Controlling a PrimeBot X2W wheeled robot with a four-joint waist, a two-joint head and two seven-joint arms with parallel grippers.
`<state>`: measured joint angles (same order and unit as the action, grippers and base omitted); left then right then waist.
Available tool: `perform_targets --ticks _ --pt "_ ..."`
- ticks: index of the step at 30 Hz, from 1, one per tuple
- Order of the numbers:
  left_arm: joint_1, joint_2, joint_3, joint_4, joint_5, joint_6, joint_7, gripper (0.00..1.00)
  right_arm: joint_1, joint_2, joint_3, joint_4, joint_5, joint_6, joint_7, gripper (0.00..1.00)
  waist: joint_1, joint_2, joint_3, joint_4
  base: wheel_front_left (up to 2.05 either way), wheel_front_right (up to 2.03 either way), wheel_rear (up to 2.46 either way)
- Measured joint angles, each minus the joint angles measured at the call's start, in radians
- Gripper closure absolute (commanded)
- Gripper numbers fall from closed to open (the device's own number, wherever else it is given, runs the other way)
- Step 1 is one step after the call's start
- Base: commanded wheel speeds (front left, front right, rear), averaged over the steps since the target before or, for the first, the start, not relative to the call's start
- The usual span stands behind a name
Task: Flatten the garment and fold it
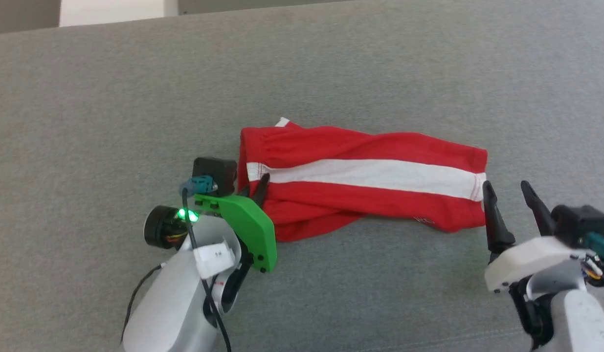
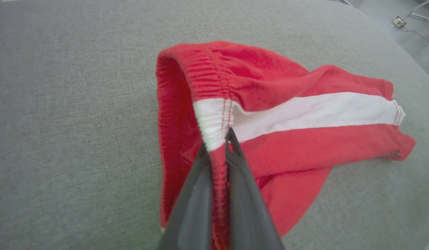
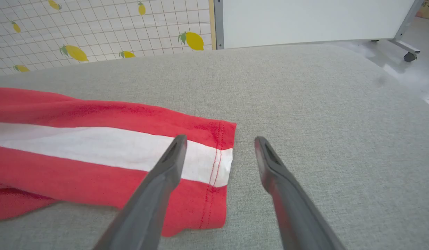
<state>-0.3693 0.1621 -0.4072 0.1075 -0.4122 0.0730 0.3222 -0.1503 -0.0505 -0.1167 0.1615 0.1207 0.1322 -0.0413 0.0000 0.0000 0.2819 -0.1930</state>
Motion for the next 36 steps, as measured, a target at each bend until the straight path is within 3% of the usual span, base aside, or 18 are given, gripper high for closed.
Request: perform_targets --ticks 8,12,13,14,15,17,21,27,32,36 --pt "0.022 -0.003 -0.016 -0.03 0.0 0.009 -0.007 1.0 -0.108 0.0 -0.053 0.144 0.032 0.0 0.235 0.0 0.0 0.0 0.031 0.035 0.0 0.0 0.0" --pt "0.022 -0.003 -0.017 -0.031 0.0 0.012 -0.007 1.0 -0.166 0.0 -0.035 0.192 0.035 0.0 0.276 0.04 0.0 0.0 0.047 0.043 0.0 0.0 0.0" --pt "0.022 -0.003 -0.017 -0.031 0.0 0.013 -0.007 1.0 -0.176 0.0 -0.027 0.198 0.035 0.0 0.282 0.25 0.0 0.0 0.049 0.044 0.0 0.0 0.0" --pt "0.021 -0.003 -0.017 -0.031 0.0 0.014 -0.007 1.0 -0.185 0.0 -0.018 0.202 0.035 0.0 0.285 0.56 0.0 0.0 0.052 0.045 0.0 0.0 0.0" --pt "0.021 -0.003 -0.017 -0.03 0.0 0.014 -0.007 1.0 -0.192 0.0 -0.009 0.206 0.035 0.0 0.285 0.77 0.0 0.0 0.053 0.046 0.0 0.0 0.0" --pt "0.021 -0.003 -0.017 -0.029 -0.001 0.017 -0.008 1.0 -0.197 0.001 0.005 0.208 0.035 0.0 0.285 1.0 0.0 0.0 0.053 0.046 0.0 0.0 0.0" --pt "0.022 -0.003 -0.018 -0.02 -0.006 0.017 -0.016 1.0 -0.188 0.0 0.008 0.17 -0.011 0.0 0.243 1.0 0.0 0.0 0.034 0.044 0.0 0.0 0.0" --pt "0.028 -0.002 -0.002 -0.045 -0.034 0.014 -0.039 1.0 -0.11 0.001 0.019 0.058 0.01 0.0 0.265 1.0 0.0 0.0 -0.005 0.041 0.0 0.0 0.0" --pt "0.002 0.008 0.05 -0.112 -0.145 -0.06 -0.026 1.0 -0.154 0.0 0.041 -0.074 -0.009 0.0 0.334 1.0 0.0 0.0 -0.025 0.032 0.0 0.0 0.0" --pt "-0.138 0.067 0.099 -0.145 -0.186 -0.093 0.055 1.0 -0.312 -0.022 0.085 -0.136 -0.014 0.0 0.403 1.0 0.0 0.0 -0.01 0.026 0.0 0.0 0.0"
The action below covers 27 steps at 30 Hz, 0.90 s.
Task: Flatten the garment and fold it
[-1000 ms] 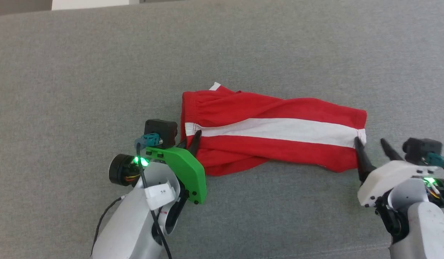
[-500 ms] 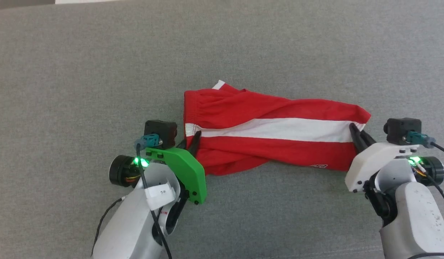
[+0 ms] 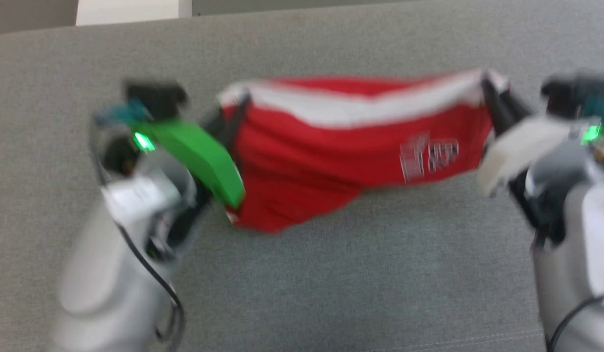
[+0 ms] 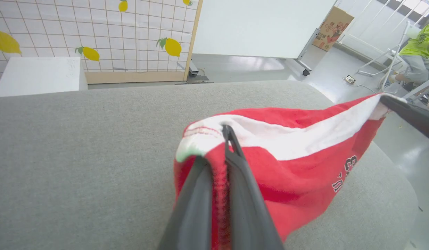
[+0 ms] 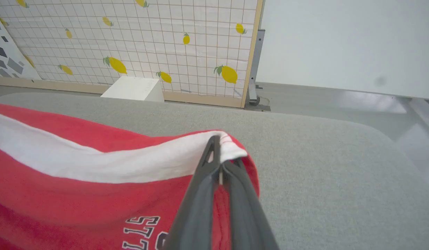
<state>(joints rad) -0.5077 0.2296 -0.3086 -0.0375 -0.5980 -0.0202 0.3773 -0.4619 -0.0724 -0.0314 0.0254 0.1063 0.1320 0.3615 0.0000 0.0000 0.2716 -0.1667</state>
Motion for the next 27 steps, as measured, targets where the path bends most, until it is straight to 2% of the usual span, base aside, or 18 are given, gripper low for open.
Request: perform_targets --ticks 3,4,6,10,14,18,21,27 --pt "-0.148 0.026 0.049 0.0 -0.014 -0.006 0.043 1.0 -0.168 -0.04 0.045 -0.003 0.015 0.0 0.039 1.0 0.0 0.0 0.03 -0.001 0.0 0.0 0.0" --pt "-0.279 0.021 0.097 0.023 -0.042 -0.002 0.04 1.0 -0.319 -0.074 0.076 0.025 0.025 0.0 0.052 1.0 0.0 0.0 0.065 0.001 0.0 0.0 0.0" --pt "-0.376 0.016 0.127 0.057 -0.052 0.007 0.028 1.0 -0.43 -0.093 0.094 0.058 0.025 0.0 0.049 1.0 0.0 0.0 0.095 0.003 0.0 0.0 0.0" --pt "-0.549 0.019 0.177 0.144 -0.042 0.03 -0.024 1.0 -0.637 -0.112 0.122 0.148 0.005 0.0 0.0 1.0 0.0 0.0 0.156 0.007 0.0 0.0 0.0" --pt "-0.7 0.016 0.219 0.223 -0.026 0.041 -0.126 1.0 -0.804 -0.108 0.123 0.229 -0.029 0.0 -0.086 1.0 0.0001 0.0 0.215 0.011 0.0 0.0 0.0" --pt "-0.79 -0.006 0.245 0.259 -0.006 0.043 -0.245 1.0 -0.919 -0.098 0.095 0.277 -0.063 0.001 -0.189 1.0 0.0001 0.0 0.261 0.019 0.0 0.0 0.0" --pt "-0.822 -0.013 0.25 0.282 0.0 0.017 -0.334 1.0 -0.963 -0.093 0.068 0.3 -0.084 0.001 -0.256 1.0 0.0002 0.0 0.286 0.032 0.0 0.0 0.0" --pt "-0.766 -0.013 0.222 0.335 0.0 -0.039 -0.379 1.0 -0.898 -0.108 0.103 0.309 -0.059 0.001 -0.284 1.0 0.0001 0.0 0.284 0.067 0.0 0.0 0.0"
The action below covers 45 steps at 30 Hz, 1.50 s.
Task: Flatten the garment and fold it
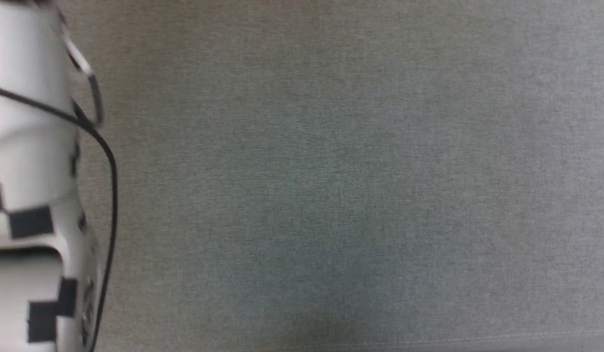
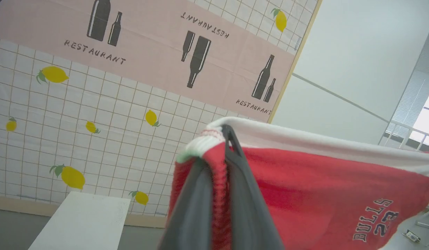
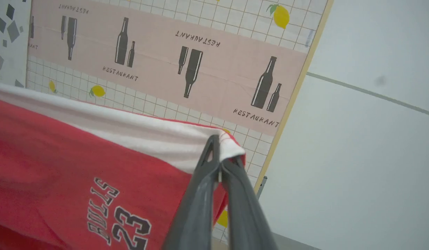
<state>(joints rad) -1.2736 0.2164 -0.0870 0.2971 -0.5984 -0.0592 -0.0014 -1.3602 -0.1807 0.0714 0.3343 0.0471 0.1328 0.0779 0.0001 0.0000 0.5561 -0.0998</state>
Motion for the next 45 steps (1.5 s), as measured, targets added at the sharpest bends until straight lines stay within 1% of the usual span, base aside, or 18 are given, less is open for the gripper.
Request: perform_targets --ticks 2,3,5,7,10,13,16,20,22,24,28,30,32,36,40,45 --pt "0.076 0.007 -0.029 0.009 0.003 -0.018 0.006 1.0 0.081 -0.022 0.042 -0.002 0.022 0.0 0.009 1.0 0.0 0.0 -0.013 0.006 0.0 0.0 0.0" --pt "0.14 0.011 -0.047 0.009 0.008 -0.028 0.004 1.0 0.15 -0.039 0.072 -0.007 0.047 0.0 0.019 1.0 0.0 0.0 -0.024 0.01 0.0 0.0 0.0" --pt "0.237 0.021 -0.076 0.002 0.011 -0.037 0.005 1.0 0.248 -0.058 0.107 -0.015 0.087 0.0 0.04 1.0 0.0 0.0 -0.042 0.012 0.0 0.0 0.0" --pt "0.375 0.027 -0.097 -0.021 0.007 -0.044 0.005 1.0 0.379 -0.079 0.13 -0.043 0.143 0.0 0.072 1.0 0.0 0.0 -0.069 0.015 0.0 0.0 0.0" --pt "0.582 0.029 -0.12 -0.064 -0.013 -0.046 0.018 1.0 0.576 -0.113 0.13 -0.109 0.199 0.0 0.123 1.0 -0.0001 0.0 -0.113 0.018 0.0 0.0 0.0" --pt "0.789 0.029 -0.135 -0.123 -0.056 -0.044 0.05 1.0 0.784 -0.122 0.097 -0.19 0.236 0.0 0.17 1.0 -0.0002 0.0 -0.162 0.022 0.0 0.0 0.0" --pt "0.953 0.031 -0.159 -0.174 -0.067 -0.023 0.086 1.0 0.961 -0.108 0.035 -0.258 0.241 0.0 0.195 1.0 -0.0002 0.0 -0.207 0.027 0.0 0.0 0.0" --pt "1.124 0.037 -0.188 -0.236 -0.074 0.007 0.138 1.0 1.171 -0.046 -0.05 -0.328 0.223 0.0 0.228 1.0 -0.0002 0.0 -0.265 0.033 0.0 0.0 0.0" --pt "1.186 0.042 -0.195 -0.268 -0.083 0.023 0.163 1.0 1.255 -0.015 -0.077 -0.363 0.207 0.0 0.256 1.0 -0.0002 0.0 -0.289 0.037 0.0 0.0 0.0" --pt "1.245 0.052 -0.203 -0.309 -0.096 0.041 0.196 1.0 1.337 0.013 -0.105 -0.403 0.189 0.0 0.299 1.0 -0.0002 0.0 -0.314 0.04 0.0 0.0 0.0" --pt "1.34 0.083 -0.231 -0.387 -0.11 0.062 0.273 1.0 1.464 0.041 -0.146 -0.481 0.156 0.0 0.41 1.0 -0.0002 0.0 -0.351 0.047 0.0 0.0 0.0" --pt "1.37 0.094 -0.241 -0.419 -0.116 0.071 0.3 1.0 1.508 0.049 -0.156 -0.52 0.153 0.0 0.466 1.0 -0.0002 0.0 -0.36 0.053 0.0 0.0 0.0" --pt "1.384 0.098 -0.243 -0.449 -0.116 0.079 0.304 1.0 1.534 0.054 -0.163 -0.562 0.153 0.0 0.506 1.0 -0.0002 0.0 -0.363 0.06 0.0 0.0 0.0" --pt "1.379 0.08 -0.233 -0.487 -0.111 0.081 0.245 1.0 1.514 0.05 -0.166 -0.64 0.14 0.0 0.503 1.0 -0.0002 0.0 -0.359 0.072 0.0 0.0 0.0" --pt "1.302 0.035 -0.229 -0.469 -0.085 0.081 0.17 1.0 1.377 0.004 -0.129 -0.63 0.131 0.0 0.451 1.0 -0.0002 0.0 -0.343 0.087 0.0 0.0 0.0" --pt "1.143 -0.026 -0.223 -0.391 -0.06 0.078 0.102 1.0 1.126 -0.063 -0.053 -0.512 0.13 0.0 0.401 1.0 -0.0002 0.0 -0.307 0.115 0.0 0.0 0.0"
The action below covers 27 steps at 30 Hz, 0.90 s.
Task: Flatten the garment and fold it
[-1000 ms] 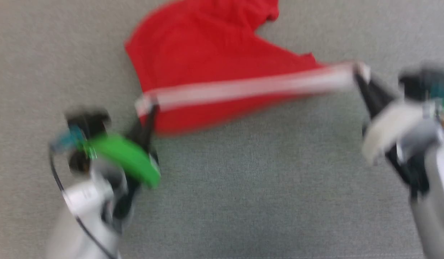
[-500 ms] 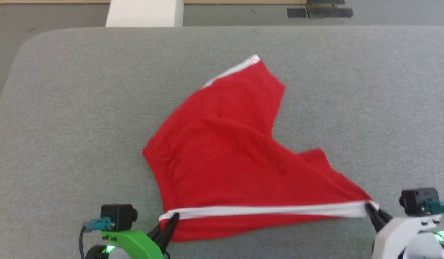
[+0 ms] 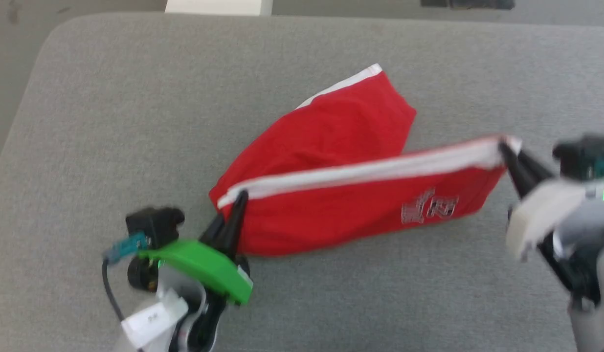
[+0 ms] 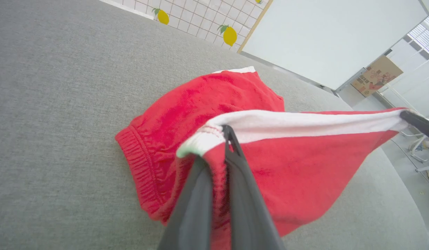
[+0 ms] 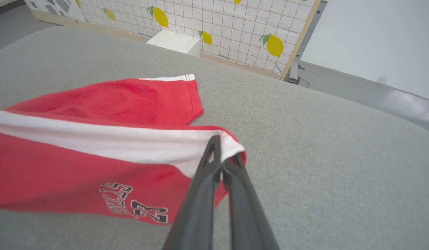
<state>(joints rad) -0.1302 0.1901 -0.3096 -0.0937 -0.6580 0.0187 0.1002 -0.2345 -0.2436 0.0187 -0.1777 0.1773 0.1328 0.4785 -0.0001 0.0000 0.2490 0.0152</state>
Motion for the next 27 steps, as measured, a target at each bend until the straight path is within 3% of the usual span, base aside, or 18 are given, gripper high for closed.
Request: perform_targets --ticks 6,13,18,24,25,26,27 --pt "-0.152 -0.073 0.016 0.131 0.003 0.019 -0.046 1.0 -0.308 -0.044 0.087 0.207 0.009 0.0 -0.022 1.0 0.0 0.0 0.063 0.044 0.0 0.0 0.0" --pt "-0.264 -0.118 0.012 0.254 -0.008 0.045 -0.113 1.0 -0.605 -0.076 0.2 0.466 0.015 0.0 -0.022 1.0 0.0 0.0 0.152 0.107 0.0 0.0 0.0" --pt "-0.309 -0.132 -0.032 0.325 -0.048 0.048 -0.156 1.0 -0.751 -0.096 0.314 0.663 0.008 0.0 -0.014 1.0 0.0 0.0 0.223 0.171 0.0 0.0 0.0" --pt "-0.345 -0.135 -0.087 0.373 -0.078 0.024 -0.2 0.98 -0.832 -0.102 0.374 0.808 0.024 0.0 0.014 1.0 0.0 0.0 0.277 0.232 0.0 0.0 0.0" --pt "-0.348 -0.135 -0.097 0.378 -0.085 0.017 -0.207 0.55 -0.84 -0.102 0.376 0.83 0.029 0.0 0.027 1.0 0.0001 0.0 0.284 0.241 0.0 0.0 0.0" --pt "-0.352 -0.135 -0.107 0.381 -0.094 0.01 -0.213 0.07 -0.845 -0.102 0.376 0.854 0.036 0.0 0.044 0.92 0.0001 0.0 0.29 0.249 0.0 0.0 0.0" --pt "-0.355 -0.135 -0.114 0.384 -0.103 0.008 -0.218 0.0 -0.848 -0.103 0.377 0.868 0.04 0.0 0.053 0.64 0.0001 0.0 0.294 0.255 0.0 0.0 0.0"
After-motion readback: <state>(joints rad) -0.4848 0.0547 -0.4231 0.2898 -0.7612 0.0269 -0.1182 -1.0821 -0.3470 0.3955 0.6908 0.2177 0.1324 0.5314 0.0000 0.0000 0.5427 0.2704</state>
